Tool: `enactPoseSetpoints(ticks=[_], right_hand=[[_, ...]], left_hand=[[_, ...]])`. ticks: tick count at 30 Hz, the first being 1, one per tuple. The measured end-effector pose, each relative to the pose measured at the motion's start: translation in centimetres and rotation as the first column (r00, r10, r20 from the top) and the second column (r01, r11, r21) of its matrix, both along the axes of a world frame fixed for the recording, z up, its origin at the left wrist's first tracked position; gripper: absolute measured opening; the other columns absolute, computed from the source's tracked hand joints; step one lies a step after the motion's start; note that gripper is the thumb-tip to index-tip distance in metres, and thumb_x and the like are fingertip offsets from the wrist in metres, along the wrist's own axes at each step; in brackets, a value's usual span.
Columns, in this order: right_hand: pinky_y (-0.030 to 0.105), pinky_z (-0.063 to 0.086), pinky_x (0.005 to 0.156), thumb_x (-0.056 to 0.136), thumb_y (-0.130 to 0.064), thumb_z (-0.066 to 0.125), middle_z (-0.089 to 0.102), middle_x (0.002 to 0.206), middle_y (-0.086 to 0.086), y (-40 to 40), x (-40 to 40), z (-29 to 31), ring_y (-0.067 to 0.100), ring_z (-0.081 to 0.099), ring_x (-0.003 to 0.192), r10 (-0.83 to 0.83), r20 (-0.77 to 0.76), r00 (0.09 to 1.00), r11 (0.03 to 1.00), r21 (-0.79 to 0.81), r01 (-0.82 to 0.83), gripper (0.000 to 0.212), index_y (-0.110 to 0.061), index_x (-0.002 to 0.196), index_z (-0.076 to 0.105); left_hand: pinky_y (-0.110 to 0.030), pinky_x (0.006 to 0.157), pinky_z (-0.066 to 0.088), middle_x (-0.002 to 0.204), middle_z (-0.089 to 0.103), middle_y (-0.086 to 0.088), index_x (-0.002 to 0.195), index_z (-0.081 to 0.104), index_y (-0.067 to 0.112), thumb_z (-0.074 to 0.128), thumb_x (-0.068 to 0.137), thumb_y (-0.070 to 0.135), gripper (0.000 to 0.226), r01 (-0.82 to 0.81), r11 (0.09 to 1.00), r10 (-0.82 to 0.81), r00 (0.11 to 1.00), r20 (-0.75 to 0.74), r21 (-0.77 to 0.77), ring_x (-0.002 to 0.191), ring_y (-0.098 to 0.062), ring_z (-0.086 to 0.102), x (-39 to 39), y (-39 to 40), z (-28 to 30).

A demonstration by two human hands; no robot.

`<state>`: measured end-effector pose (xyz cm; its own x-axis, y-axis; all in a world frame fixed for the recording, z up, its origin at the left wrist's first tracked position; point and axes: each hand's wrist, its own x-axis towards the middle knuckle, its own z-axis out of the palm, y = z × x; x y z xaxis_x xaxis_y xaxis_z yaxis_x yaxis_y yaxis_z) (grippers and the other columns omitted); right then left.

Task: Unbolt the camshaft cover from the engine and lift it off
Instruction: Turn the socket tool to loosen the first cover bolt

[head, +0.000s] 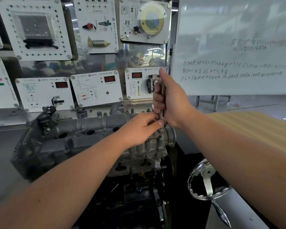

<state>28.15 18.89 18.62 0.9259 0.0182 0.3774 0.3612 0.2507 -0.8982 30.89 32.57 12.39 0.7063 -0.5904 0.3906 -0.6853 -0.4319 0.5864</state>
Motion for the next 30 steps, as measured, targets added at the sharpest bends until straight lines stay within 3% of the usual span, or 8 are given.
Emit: enactPoseSetpoints(ticks=[2,4,6,11,15,19,26,30], right_hand=[[0.026,0.027,0.045,0.082,-0.072,0.049,0.03,0.051,-0.003,0.1,0.4,0.7,0.016,0.022,0.046,-0.013,0.014,1.0,1.0,0.021,0.012,0.054,-0.023,0.059,0.046],[0.027,0.023,0.047,0.079,-0.077,0.046,0.029,0.052,-0.002,0.1,1.2,1.7,0.016,0.02,0.047,-0.027,0.033,0.999,0.999,0.036,0.026,0.057,-0.024,0.057,0.045],[0.03,0.021,0.05,0.078,-0.078,0.044,0.028,0.053,-0.001,0.3,2.4,2.5,0.016,0.02,0.048,-0.064,0.048,0.997,0.998,0.031,0.062,0.059,-0.024,0.055,0.044],[0.033,0.021,0.054,0.091,-0.075,0.04,0.03,0.054,0.0,0.8,6.8,3.0,0.016,0.022,0.05,-0.152,0.039,0.988,0.988,0.001,0.152,0.063,-0.023,0.055,0.04],[0.033,0.023,0.053,0.086,-0.077,0.042,0.034,0.051,-0.002,0.9,10.3,3.0,0.015,0.026,0.046,-0.18,0.018,0.984,0.983,0.035,0.179,0.062,-0.023,0.054,0.043],[0.031,0.023,0.051,0.085,-0.076,0.042,0.033,0.051,-0.001,0.6,12.6,2.8,0.016,0.025,0.046,-0.177,0.019,0.984,0.982,0.065,0.175,0.063,-0.024,0.05,0.043],[0.03,0.021,0.049,0.086,-0.077,0.039,0.031,0.051,-0.002,0.5,13.7,2.4,0.015,0.023,0.045,-0.172,0.039,0.984,0.983,0.066,0.169,0.062,-0.023,0.055,0.041],[0.03,0.021,0.05,0.087,-0.077,0.039,0.029,0.052,-0.002,0.4,13.6,2.4,0.016,0.022,0.047,-0.147,0.043,0.988,0.988,0.048,0.145,0.062,-0.024,0.056,0.039]], left_hand=[[-0.03,0.058,0.04,0.069,0.058,-0.008,0.092,0.064,0.019,0.05,0.105,0.041,0.029,-0.002,1.0,0.002,1.0,0.021,-0.012,0.062,-0.012,0.053,0.3,0.1,0.5],[-0.025,0.053,0.034,0.061,0.05,0.002,0.085,0.062,0.023,0.05,0.106,0.039,0.03,-0.023,0.999,0.024,0.998,0.066,-0.022,0.054,-0.006,0.045,1.2,-0.1,1.5],[-0.02,0.048,0.03,0.059,0.046,0.009,0.081,0.06,0.02,0.05,0.107,0.035,0.032,-0.051,0.999,0.05,0.993,0.104,0.005,0.048,-0.002,0.039,2.4,-0.3,2.8],[-0.016,0.05,0.033,0.067,0.052,0.008,0.085,0.06,0.017,0.049,0.108,0.029,0.028,-0.142,0.98,0.118,0.978,0.172,0.136,0.057,-0.004,0.045,6.5,-0.6,4.7],[-0.019,0.052,0.028,0.069,0.053,0.009,0.091,0.062,0.017,0.049,0.109,0.032,0.027,-0.177,0.968,0.145,0.974,0.174,0.181,0.062,-0.004,0.048,9.7,-0.8,5.2],[-0.017,0.051,0.034,0.066,0.054,0.01,0.084,0.059,0.025,0.051,0.108,0.03,0.026,-0.171,0.973,0.138,0.97,0.201,0.156,0.058,-0.004,0.05,11.7,-0.7,4.9],[-0.014,0.054,0.034,0.071,0.057,0.01,0.086,0.061,0.017,0.051,0.107,0.027,0.026,-0.186,0.975,0.154,0.959,0.237,0.12,0.064,-0.002,0.052,12.1,-1.2,4.3],[-0.042,0.077,0.054,0.089,0.071,-0.009,0.1,0.065,0.007,0.048,0.108,0.027,0.028,-0.166,0.985,0.156,0.974,0.163,0.05,0.084,-0.023,0.07,12.0,-1.4,3.3]])
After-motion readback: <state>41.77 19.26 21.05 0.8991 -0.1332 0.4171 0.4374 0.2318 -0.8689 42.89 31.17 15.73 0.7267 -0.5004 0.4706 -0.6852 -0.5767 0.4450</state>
